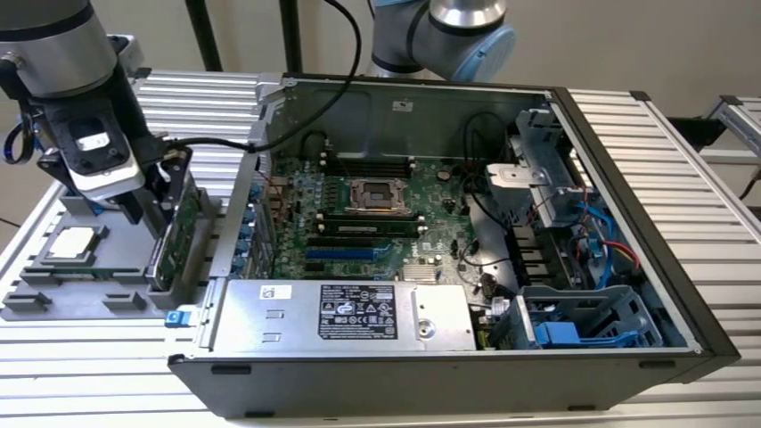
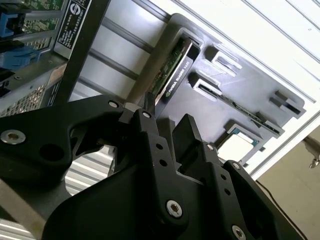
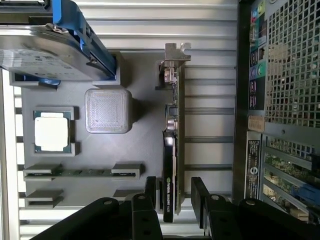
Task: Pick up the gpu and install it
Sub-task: 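Pick up the gpu and move the gpu toward the slot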
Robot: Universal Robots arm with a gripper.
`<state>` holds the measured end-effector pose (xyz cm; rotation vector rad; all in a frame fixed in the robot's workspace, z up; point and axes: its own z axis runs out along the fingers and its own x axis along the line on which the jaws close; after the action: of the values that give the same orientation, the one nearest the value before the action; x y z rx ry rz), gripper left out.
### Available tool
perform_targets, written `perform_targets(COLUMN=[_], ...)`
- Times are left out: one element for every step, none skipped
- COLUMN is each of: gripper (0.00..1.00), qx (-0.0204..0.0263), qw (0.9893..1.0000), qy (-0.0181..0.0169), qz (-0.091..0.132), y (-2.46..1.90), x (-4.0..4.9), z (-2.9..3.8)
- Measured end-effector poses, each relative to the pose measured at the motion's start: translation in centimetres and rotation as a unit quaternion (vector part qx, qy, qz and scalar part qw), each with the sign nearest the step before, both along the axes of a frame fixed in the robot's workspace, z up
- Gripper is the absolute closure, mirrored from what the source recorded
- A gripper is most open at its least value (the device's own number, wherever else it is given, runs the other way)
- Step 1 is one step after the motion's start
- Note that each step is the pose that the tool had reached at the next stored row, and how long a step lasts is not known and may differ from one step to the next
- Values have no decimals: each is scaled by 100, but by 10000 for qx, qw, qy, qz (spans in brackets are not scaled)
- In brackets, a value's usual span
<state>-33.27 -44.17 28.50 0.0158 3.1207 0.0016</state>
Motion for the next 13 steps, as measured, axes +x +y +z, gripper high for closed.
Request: perform_targets(gripper=[0, 0, 0, 0, 0, 0, 0, 0, 0, 0, 0, 0, 0], qx=[-6, -12, -17, -21, -25, -29, -32, -33, -33, -33, -33, -33, -33], qw=[10000, 10000, 10000, 10000, 10000, 10000, 10000, 10000, 10000, 10000, 10000, 10000, 10000], qy=[0, 1, 0, 1, 1, 0, 0, 1, 1, 1, 1, 0, 0], qz=[0, 0, 0, 0, 0, 0, 0, 0, 0, 0, 0, 0, 0], y=[0, 0, 0, 0, 0, 0, 0, 0, 0, 0, 0, 0, 0], x=[0, 0, 0, 0, 0, 0, 0, 0, 0, 0, 0, 0, 0], z=[-8, -14, -22, -29, -37, -46, -54, -61, -69, -75, -82, -89, -95])
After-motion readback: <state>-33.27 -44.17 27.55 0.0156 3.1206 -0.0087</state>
